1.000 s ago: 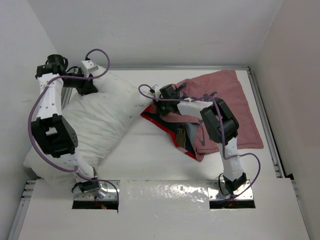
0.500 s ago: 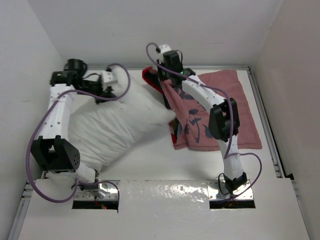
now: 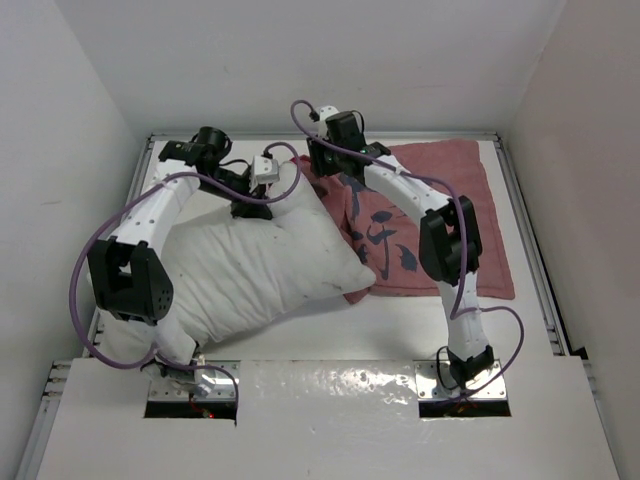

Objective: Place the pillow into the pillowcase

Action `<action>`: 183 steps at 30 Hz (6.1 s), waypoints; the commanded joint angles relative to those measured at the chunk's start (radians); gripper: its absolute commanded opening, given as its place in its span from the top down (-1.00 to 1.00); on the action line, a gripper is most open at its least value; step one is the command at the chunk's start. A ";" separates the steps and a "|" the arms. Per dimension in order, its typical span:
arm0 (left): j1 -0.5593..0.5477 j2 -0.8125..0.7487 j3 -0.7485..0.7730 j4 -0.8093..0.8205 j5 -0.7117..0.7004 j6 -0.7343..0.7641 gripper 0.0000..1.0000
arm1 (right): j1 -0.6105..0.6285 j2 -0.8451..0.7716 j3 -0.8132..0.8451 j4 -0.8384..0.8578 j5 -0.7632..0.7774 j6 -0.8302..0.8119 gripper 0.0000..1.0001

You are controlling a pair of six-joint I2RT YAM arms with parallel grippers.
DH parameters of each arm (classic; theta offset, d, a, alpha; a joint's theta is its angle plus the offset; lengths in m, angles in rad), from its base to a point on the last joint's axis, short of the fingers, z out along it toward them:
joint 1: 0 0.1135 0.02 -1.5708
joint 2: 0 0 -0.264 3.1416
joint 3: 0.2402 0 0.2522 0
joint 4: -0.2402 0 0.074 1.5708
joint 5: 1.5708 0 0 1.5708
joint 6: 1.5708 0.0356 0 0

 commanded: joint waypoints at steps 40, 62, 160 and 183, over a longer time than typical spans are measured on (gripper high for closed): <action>0.547 -0.202 -0.069 -0.131 -0.152 0.211 1.00 | 0.171 -0.281 -0.555 0.204 0.158 0.091 0.12; 0.549 -0.210 -0.102 -0.124 -0.137 0.190 1.00 | 0.230 -0.083 -0.480 0.120 0.157 0.094 0.81; 0.014 0.135 0.084 0.594 -0.260 -0.611 -0.99 | 0.093 -0.730 -0.653 -0.126 0.114 0.050 -0.98; -0.522 -0.165 -0.317 0.265 -0.572 -0.260 -0.84 | -0.048 -0.892 -1.059 0.007 0.136 0.551 -0.31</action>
